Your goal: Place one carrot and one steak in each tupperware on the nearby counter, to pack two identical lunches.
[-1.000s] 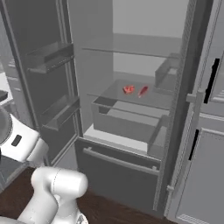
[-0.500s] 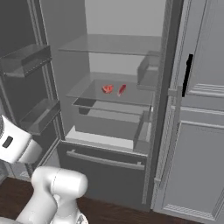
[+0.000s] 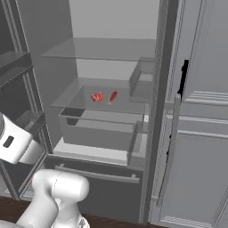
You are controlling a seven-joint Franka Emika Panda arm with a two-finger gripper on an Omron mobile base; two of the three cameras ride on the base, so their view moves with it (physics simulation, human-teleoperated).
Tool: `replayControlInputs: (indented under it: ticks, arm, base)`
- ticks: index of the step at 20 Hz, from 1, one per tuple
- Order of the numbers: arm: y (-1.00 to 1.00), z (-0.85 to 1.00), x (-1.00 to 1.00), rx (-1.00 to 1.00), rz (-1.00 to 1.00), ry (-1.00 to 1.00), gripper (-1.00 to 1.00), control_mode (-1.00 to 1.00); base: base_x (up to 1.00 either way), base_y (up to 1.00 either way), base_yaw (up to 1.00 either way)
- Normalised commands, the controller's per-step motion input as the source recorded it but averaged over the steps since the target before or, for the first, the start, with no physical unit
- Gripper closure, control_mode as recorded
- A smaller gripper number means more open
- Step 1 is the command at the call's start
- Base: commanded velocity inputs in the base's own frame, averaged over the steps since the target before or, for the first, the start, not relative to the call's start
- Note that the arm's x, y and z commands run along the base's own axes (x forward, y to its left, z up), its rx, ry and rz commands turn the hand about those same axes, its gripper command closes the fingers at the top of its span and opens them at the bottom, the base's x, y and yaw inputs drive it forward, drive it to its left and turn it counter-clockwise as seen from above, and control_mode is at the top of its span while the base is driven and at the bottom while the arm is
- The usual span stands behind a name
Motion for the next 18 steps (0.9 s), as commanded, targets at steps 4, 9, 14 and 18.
replayControlInputs:
  ticks: [4,9,14,18]
  arm:
    - [0.00,0.00,0.00,0.00,0.00,0.00,-1.00,1.00]
    - [0.00,0.00,0.00,0.00,0.00,0.00,-1.00,1.00]
    - [0.00,0.00,0.00,0.00,0.00,0.00,-1.00,1.00]
    - [0.00,0.00,0.00,0.00,0.00,0.00,-1.00,1.00]
  base:
    - [0.28,0.17,-0.26]
    - [0.48,0.13,-0.14]
    - [0.47,0.10,-0.01]
    - [0.48,0.11,0.00]
